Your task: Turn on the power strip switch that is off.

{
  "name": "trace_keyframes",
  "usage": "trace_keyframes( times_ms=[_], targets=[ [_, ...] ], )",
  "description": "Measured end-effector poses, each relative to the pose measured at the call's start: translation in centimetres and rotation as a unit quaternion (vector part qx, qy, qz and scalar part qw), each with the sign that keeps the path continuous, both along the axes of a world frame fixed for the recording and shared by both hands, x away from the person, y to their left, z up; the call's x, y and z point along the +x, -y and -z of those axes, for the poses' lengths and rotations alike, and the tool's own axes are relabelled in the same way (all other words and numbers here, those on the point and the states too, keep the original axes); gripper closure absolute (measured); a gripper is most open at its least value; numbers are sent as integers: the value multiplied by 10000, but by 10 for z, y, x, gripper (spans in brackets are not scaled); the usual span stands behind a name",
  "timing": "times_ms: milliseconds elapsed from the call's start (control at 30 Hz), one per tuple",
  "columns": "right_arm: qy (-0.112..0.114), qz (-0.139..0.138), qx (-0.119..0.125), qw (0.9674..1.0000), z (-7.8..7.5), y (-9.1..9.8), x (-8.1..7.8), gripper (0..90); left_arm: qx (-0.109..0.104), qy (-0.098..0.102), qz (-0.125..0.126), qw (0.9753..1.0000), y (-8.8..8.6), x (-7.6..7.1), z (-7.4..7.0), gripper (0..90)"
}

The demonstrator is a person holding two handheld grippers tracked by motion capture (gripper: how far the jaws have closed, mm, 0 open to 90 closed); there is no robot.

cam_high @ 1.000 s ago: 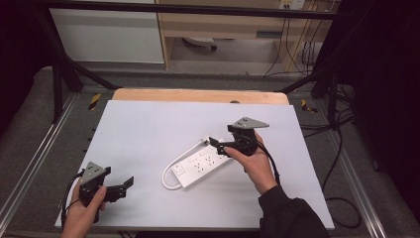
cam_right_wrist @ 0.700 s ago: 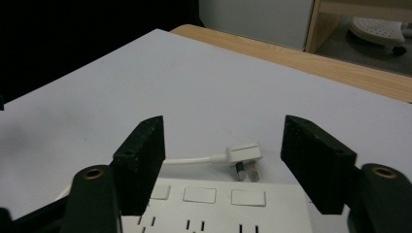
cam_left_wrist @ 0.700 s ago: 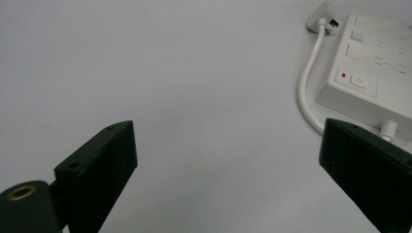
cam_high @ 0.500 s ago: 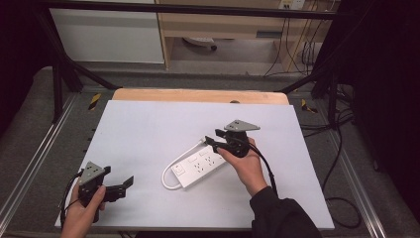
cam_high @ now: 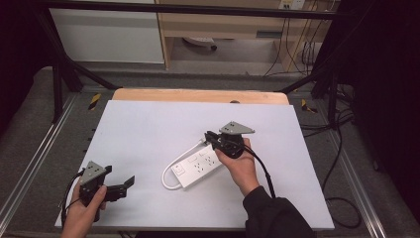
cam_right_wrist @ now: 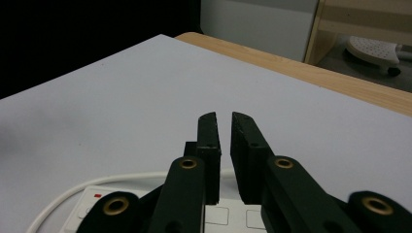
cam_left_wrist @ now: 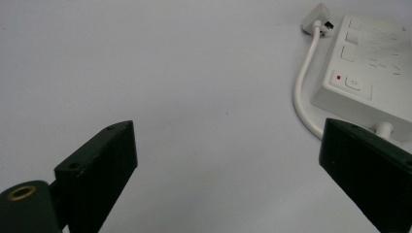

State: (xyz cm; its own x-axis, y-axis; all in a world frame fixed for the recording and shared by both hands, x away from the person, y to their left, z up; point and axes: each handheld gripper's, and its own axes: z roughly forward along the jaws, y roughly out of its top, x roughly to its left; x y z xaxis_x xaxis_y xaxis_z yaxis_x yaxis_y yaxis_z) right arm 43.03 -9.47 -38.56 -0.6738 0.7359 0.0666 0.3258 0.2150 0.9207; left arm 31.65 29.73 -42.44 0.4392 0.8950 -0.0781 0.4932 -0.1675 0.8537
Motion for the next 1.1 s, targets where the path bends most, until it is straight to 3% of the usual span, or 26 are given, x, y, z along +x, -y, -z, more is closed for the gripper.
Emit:
trace_keyframes(
  times_ms=[400,1100],
  targets=[
    [29,-208,-124,9997,9,-7,-3,900,9,22,53,10000,0,0,0,67],
    [-236,-123,-180,9995,35,-9,-6,900,31,-27,109,9999,1,0,1,67]
  ],
)
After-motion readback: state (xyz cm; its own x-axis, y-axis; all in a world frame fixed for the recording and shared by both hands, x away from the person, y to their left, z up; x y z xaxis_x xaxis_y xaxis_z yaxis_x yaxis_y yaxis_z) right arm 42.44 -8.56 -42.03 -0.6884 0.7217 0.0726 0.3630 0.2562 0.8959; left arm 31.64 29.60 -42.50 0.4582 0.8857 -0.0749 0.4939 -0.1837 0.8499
